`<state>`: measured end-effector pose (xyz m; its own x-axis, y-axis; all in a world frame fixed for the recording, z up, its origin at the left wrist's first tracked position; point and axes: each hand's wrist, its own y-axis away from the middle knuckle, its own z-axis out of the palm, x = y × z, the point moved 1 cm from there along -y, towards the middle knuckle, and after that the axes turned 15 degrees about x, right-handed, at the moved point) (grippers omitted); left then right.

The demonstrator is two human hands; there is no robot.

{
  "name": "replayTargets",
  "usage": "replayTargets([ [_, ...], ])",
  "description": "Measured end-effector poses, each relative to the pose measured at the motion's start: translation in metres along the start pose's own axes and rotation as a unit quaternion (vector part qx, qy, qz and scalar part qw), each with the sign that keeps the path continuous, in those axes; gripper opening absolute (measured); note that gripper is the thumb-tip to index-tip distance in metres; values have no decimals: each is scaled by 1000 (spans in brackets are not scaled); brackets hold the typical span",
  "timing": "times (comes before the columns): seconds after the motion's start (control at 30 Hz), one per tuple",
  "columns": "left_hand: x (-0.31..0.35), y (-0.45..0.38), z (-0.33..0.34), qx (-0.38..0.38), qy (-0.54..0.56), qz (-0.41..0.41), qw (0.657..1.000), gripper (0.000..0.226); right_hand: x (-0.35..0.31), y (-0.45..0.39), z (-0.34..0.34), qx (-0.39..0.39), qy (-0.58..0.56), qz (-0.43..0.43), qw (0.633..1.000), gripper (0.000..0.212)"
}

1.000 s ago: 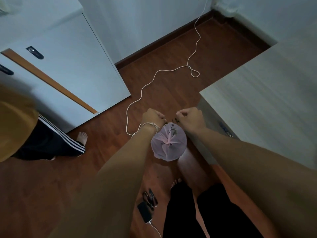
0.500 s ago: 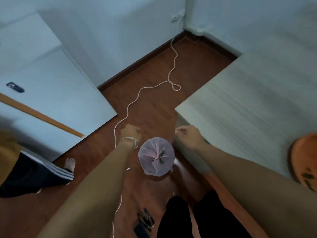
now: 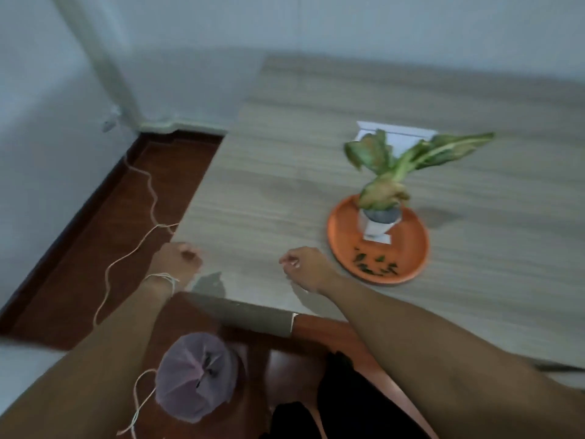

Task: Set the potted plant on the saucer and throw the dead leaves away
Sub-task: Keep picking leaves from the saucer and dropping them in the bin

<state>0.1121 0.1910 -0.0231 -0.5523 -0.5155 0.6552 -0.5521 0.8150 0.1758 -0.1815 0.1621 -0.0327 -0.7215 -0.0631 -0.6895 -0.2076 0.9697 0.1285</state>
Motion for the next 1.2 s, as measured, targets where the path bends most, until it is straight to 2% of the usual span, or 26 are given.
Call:
replayTargets([
  [0.13,102,34,70,-66,-41,136,988,21,69,8,-71,88,21,60,994,20],
  [0.2,142,56,107,-101,-25,196,975,27,103,12,-100,112,42,95,988,18],
  [0.3,186,82,158,-170,-49,256,950,27,144,16,-132,93,104,131,982,19],
  [0.43,215,104,210,-245,-94,273,926,32,182,10,-147,39,159,126,979,27],
  [0.63,222,108,255,-264,-221,331,878,45,182,-12,-130,-21,206,57,977,42],
  [0.83,222,104,272,-259,-305,373,837,42,175,-20,-109,-25,223,36,974,38],
  [0.9,220,107,277,-260,-313,376,832,34,178,-18,-105,-15,218,36,975,43],
  [1.0,218,109,284,-246,-314,380,834,24,173,-17,-110,-31,225,32,973,28],
  [1.2,217,113,294,-234,-292,368,851,23,166,-14,-116,-49,218,39,974,26],
])
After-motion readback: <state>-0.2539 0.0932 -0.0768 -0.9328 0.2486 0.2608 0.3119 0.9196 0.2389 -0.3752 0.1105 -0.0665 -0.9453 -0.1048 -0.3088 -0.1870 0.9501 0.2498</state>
